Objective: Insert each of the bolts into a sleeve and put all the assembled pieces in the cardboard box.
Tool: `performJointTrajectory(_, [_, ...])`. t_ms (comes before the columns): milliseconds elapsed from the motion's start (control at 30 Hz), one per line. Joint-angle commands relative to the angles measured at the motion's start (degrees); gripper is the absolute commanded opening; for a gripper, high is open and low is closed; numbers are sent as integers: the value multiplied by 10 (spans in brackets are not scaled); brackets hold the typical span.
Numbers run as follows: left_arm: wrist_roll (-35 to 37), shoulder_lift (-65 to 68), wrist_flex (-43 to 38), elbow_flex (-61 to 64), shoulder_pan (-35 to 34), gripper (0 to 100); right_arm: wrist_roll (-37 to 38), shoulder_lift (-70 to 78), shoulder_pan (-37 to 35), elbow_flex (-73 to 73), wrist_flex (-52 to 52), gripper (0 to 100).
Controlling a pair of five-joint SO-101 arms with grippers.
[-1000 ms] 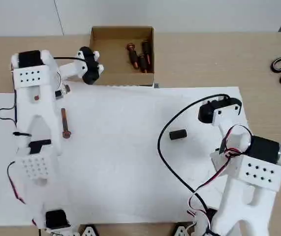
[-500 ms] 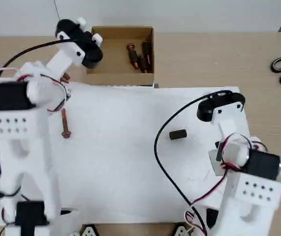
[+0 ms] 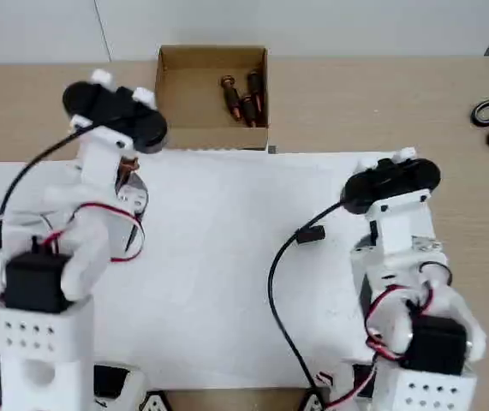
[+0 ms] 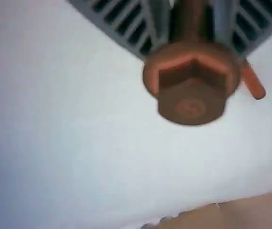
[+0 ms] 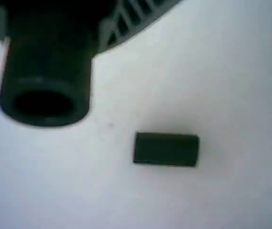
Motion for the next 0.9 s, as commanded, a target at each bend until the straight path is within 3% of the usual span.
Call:
performJointTrajectory(0, [69, -105, -100, 114, 3, 5, -53, -49, -69, 47, -63, 2])
performJointTrajectory(167, [182, -254, -223, 288, 18, 5, -94, -113, -156, 156, -151, 2])
performJointTrajectory(333, [238, -404, -307, 434, 55, 5, -98, -169, -226, 246, -232, 2])
performJointTrajectory(633, [324, -570, -332, 546, 61, 5, -96, -278, -344, 376, -289, 2])
performJointTrajectory(867, [392, -567, -332, 554, 64, 5, -95, -356, -426, 455, -291, 2])
